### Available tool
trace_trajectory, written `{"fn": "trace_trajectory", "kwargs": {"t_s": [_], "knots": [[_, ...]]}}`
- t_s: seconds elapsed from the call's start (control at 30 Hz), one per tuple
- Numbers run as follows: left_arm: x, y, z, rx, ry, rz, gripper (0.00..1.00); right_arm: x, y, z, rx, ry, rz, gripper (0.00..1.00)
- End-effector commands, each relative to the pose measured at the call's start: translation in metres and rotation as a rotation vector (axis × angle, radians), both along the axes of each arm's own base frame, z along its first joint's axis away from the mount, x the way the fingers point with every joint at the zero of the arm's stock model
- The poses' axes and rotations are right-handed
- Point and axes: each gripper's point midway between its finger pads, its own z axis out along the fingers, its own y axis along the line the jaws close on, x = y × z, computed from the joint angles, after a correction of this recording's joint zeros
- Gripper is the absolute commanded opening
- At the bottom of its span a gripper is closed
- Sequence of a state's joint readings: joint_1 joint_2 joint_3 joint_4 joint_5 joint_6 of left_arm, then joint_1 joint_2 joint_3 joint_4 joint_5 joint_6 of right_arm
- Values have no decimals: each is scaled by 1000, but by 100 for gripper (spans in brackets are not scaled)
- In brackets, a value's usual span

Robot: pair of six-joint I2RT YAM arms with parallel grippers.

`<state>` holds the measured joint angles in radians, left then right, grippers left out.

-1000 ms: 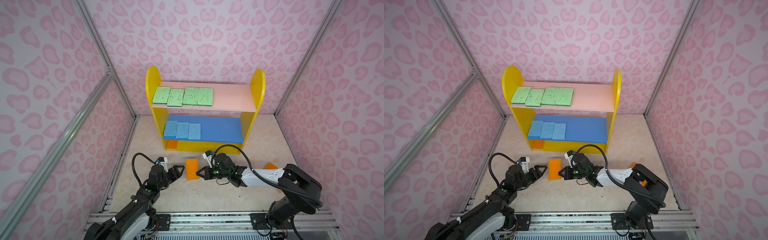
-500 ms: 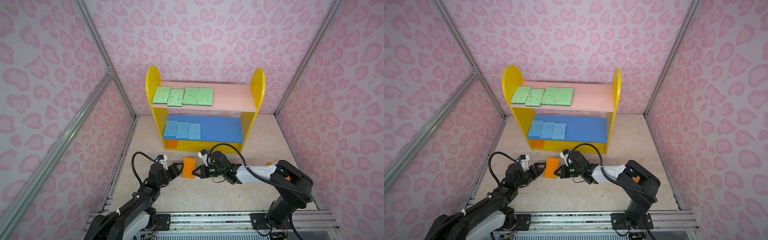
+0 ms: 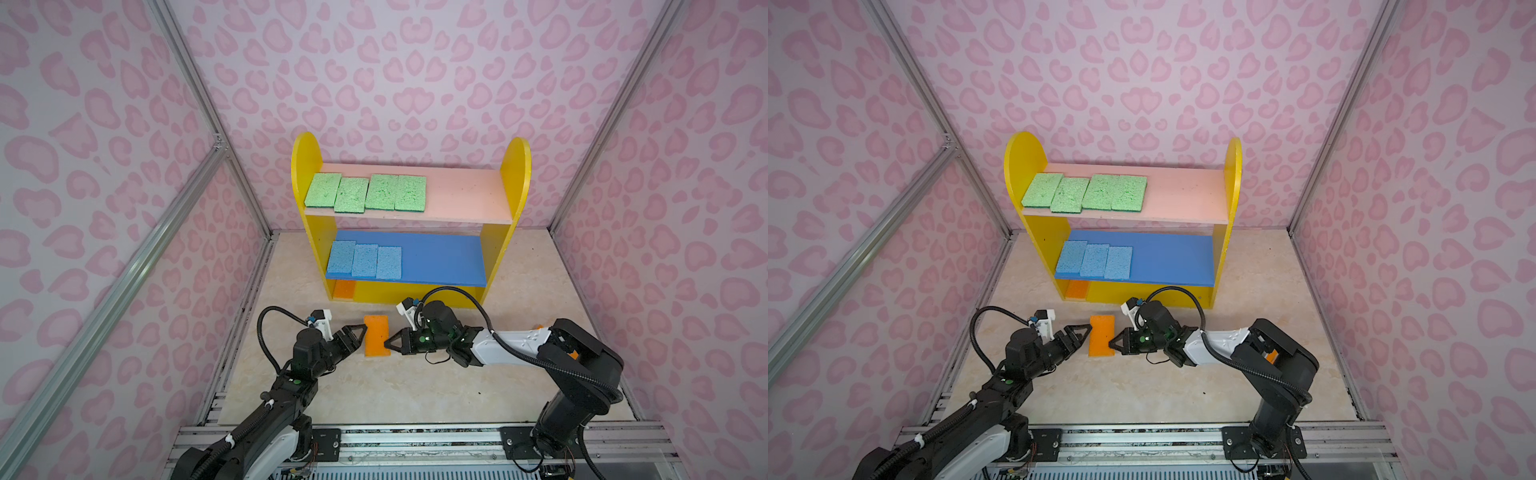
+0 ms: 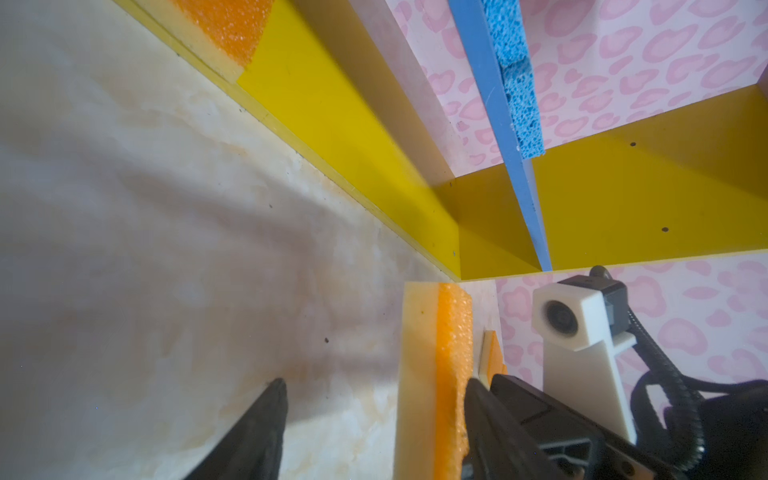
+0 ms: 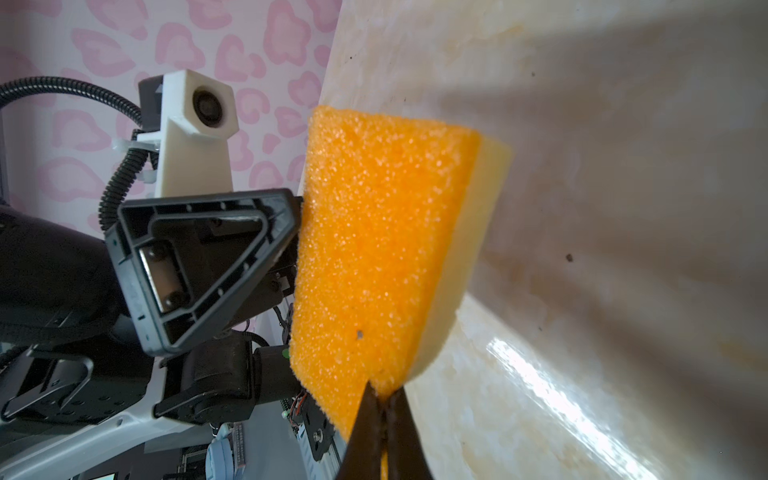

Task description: Place and organize the cleaning sponges onto the shelf

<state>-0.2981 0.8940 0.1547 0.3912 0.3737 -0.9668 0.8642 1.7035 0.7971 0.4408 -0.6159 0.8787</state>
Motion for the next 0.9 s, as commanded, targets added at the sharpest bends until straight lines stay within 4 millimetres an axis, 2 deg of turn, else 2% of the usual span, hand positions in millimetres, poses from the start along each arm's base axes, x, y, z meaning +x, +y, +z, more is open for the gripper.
{"fn": "trace_trajectory", "kwargs": {"t_s": [0.0,0.23,0.3,0.37,0.43,0.5,0.53,0.63,0.7,0.87], "knots": [[5,-8,18,-31,-56,-37,64,-4,7,3,12,-17,50,0],[9,-9,22,-34,-60,-35,47,-8,14,2,4,-10,91,0],[9,-9,22,-36,-60,-35,39,-8,14,-1,-2,-8,91,0],[9,-9,22,-34,-56,-33,25,-7,14,-2,-13,-13,84,0],[10,-9,21,-35,-54,-33,15,-4,12,-5,-30,-25,76,0],[10,-9,20,-33,-48,-33,7,-2,11,-7,-38,-28,71,0],[10,-9,20,-34,-47,-32,5,-1,11,-7,-38,-28,65,2],[11,-8,20,-35,-45,-24,4,2,10,-6,-28,-35,54,23],[11,-6,20,-32,-44,-13,3,3,8,-3,-13,-37,39,33],[13,2,19,-36,-39,49,4,8,-1,1,53,-15,-26,43]]}}
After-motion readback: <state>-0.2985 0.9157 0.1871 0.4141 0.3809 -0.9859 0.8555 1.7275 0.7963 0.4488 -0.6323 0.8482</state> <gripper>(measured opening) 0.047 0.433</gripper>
